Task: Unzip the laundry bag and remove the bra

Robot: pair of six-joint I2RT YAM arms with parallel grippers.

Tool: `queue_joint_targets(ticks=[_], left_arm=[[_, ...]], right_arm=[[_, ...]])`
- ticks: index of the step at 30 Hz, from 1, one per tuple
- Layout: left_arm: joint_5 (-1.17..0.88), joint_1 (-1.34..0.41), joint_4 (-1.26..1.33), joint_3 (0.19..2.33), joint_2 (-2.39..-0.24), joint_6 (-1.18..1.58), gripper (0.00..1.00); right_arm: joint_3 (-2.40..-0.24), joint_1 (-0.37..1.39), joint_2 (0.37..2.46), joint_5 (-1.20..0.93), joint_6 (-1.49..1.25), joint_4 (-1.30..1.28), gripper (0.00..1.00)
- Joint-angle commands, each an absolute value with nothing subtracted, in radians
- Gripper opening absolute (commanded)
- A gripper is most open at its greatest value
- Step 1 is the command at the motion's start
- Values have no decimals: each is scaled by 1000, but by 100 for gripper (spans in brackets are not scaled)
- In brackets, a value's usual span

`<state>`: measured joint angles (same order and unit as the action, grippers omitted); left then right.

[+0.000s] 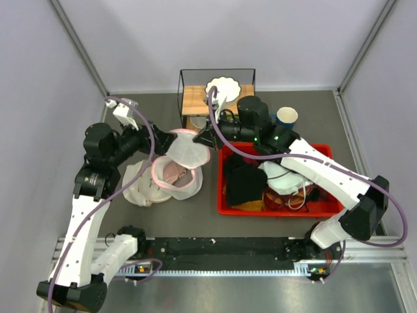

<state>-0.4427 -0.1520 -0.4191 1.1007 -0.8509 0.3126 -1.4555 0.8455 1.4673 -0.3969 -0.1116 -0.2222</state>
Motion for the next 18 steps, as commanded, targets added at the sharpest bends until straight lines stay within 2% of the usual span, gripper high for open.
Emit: queue_joint_targets(ticks=[1,8,10,11,12,13,14,15,16,17,18], left_arm=[[-613,-147,-308,1072,-870,131,99],[-849,-147,-291,1080,-978,110,98],[-906,-147,-317,1104,-1047,118,89],[-969,-147,-319,1123,-1090,129,70],[-988,-147,-327,1134,-1110,138,63],[-1009,-147,-328,1143,-1127,150,37],[-1011,-149,-334,1163,-1155,178,0],[-982,-150,-342,1170,-1166,195,0],[-957,-150,-342,1175,-1172,212,0],[-919,-153,-341,1186,-1181,257,0],[-819,-155,-336,1189,-1183,287,0]], right_arm=[[-1508,830,1477,-551,-112,-178,0],[-1522,779,1490,-633,-144,-170,0],[-1522,759,1493,-644,-158,-166,0],[-1520,753,1493,-646,-164,-166,0],[-1514,738,1491,-652,-176,-160,0],[-1509,730,1493,-655,-184,-149,0],[-1508,727,1494,-650,-192,-149,0],[-1511,715,1496,-641,-218,-150,0],[-1511,709,1497,-618,-235,-153,20],[-1511,703,1494,-609,-245,-161,51],[-1499,701,1488,-588,-262,-166,87]])
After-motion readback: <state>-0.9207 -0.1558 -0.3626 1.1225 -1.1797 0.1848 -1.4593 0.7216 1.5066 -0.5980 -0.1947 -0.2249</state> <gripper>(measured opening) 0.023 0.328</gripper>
